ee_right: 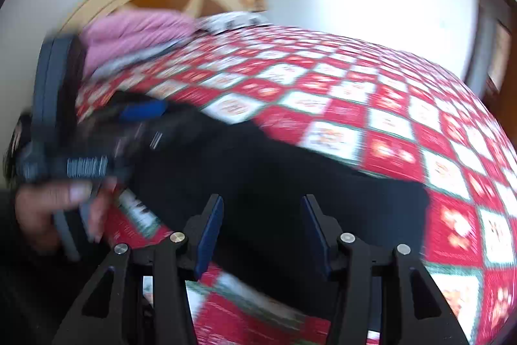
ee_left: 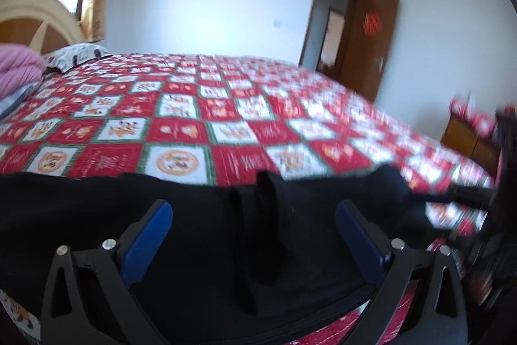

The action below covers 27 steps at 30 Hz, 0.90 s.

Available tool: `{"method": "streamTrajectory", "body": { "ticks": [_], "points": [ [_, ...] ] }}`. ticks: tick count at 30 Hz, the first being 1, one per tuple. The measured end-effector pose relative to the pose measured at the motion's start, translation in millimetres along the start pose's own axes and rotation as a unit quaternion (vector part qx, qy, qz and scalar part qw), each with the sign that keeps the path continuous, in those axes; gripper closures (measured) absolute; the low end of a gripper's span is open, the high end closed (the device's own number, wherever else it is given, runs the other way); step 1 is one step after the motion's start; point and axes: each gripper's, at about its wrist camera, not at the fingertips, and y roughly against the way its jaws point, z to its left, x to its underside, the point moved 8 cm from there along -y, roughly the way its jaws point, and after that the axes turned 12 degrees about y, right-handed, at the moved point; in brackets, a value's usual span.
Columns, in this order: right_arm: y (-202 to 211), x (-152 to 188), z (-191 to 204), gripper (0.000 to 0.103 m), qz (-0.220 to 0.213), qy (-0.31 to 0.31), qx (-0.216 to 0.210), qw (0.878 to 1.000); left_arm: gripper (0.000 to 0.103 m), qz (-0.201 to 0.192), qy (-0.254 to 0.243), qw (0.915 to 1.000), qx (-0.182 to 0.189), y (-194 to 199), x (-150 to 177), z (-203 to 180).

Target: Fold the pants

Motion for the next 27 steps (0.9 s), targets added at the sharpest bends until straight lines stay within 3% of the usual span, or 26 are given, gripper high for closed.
{"method": "streamTrajectory", "body": {
  "ticks": [2, 4, 8, 14, 18, 21, 27],
  "points": [
    [1.9, 7.9, -35.3, 0.051, 0.0, -0.056, 0.018, 0.998, 0.0, 0.029, -0.017, 0.9984, -0.046, -15.1, 12.0, 6.6],
    [-4.5, 18.3, -60.6, 0.051, 0.008, -0.104, 0.025, 0.994, 0.0, 0.048, -0.012, 0.9967, -0.064, -23.0, 20.7, 17.1],
    [-22.9, 45.0, -92.7, 0.051, 0.041, -0.158, 0.038, 0.986, 0.0, 0.047, 0.011, 0.9965, -0.068, -22.2, 23.7, 30.4],
    [-7.0, 34.2, -95.1, 0.051, -0.003, -0.157, 0.046, 0.987, 0.0, 0.009, 0.002, 0.9978, -0.066, -11.8, 4.2, 20.0],
    [-14.1, 27.9, -78.2, 0.05, -0.004, -0.134, 0.017, 0.991, 0.0, 0.028, -0.015, 0.9942, -0.103, -31.0, 5.8, 28.2],
    [-20.8, 32.2, -74.5, 0.05, 0.015, -0.115, 0.032, 0.993, 0.0, 0.049, 0.001, 0.9942, -0.095, -35.3, 14.8, 35.6],
    [3.5, 25.6, -111.9, 0.05, -0.024, -0.182, 0.04, 0.982, 0.0, 0.046, -0.002, 0.9946, -0.092, -33.4, 18.0, 33.6]
  ]
}}
